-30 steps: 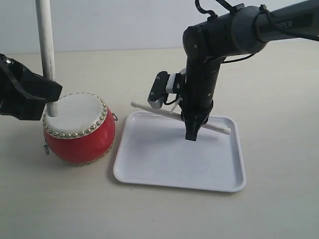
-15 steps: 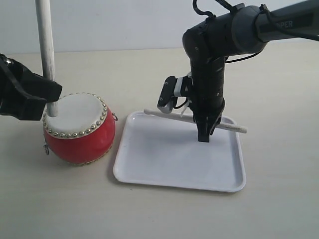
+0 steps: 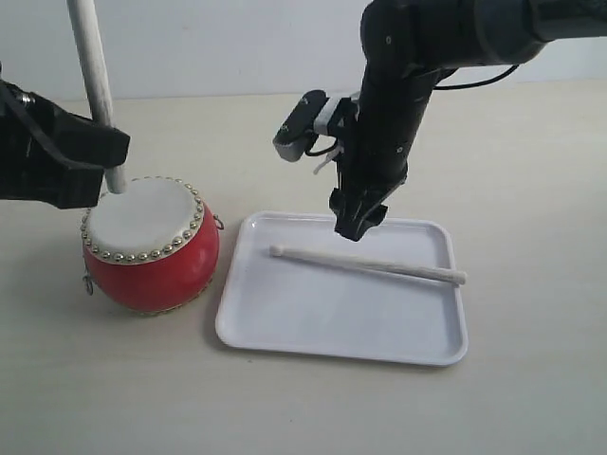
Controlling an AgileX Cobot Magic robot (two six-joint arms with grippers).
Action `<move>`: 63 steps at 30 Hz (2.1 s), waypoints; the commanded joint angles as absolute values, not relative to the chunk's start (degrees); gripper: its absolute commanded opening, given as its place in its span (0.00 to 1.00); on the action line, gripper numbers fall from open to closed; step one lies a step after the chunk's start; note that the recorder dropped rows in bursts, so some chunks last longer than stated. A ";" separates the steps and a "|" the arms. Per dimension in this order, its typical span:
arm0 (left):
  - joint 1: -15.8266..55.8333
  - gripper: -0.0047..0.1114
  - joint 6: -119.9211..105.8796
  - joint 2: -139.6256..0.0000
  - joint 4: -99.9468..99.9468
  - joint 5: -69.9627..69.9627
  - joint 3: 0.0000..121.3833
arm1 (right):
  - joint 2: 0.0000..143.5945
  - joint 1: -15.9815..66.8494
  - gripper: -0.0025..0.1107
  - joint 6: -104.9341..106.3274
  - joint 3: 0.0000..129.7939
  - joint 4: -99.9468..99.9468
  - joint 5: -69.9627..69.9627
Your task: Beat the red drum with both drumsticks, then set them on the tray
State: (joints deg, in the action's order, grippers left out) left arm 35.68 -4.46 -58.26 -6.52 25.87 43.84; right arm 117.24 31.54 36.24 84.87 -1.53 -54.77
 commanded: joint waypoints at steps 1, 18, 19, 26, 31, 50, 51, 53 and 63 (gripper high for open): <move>35.97 0.04 -4.23 -58.54 -6.97 23.67 42.55 | 115.30 31.24 0.55 38.95 85.22 -2.59 -60.44; 25.39 0.04 -8.69 -62.61 -18.13 18.05 42.55 | 101.22 31.14 0.51 52.60 85.22 -38.19 -54.88; 24.93 0.04 -12.19 -63.23 -21.77 18.28 42.55 | 100.71 31.14 0.51 52.75 85.22 -39.19 -54.71; 24.02 0.04 -46.51 -67.94 -55.29 24.98 42.55 | 98.84 31.14 0.51 56.92 85.22 -52.64 -49.20; 20.68 0.04 -58.76 -70.60 -67.84 29.20 42.55 | 98.47 31.14 0.51 61.78 85.22 -58.46 -49.74; 19.39 0.04 -81.34 -74.73 -92.34 43.20 42.65 | 101.46 31.26 0.51 66.75 85.22 -64.98 -50.76; 19.39 0.04 -81.34 -74.73 -92.34 43.20 42.65 | 101.91 31.26 0.51 66.75 85.22 -65.41 -50.99; 19.39 0.04 -81.34 -74.73 -92.34 42.96 42.65 | 102.13 31.26 0.50 67.28 85.22 -67.14 -51.54; 19.39 0.04 -81.34 -74.73 -92.34 42.74 42.65 | 102.13 31.26 0.14 67.98 85.22 -71.00 -53.89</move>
State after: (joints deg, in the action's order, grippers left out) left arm 19.59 -80.90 -74.70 -91.60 41.95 42.69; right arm 102.16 31.54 68.29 84.87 -70.47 -53.99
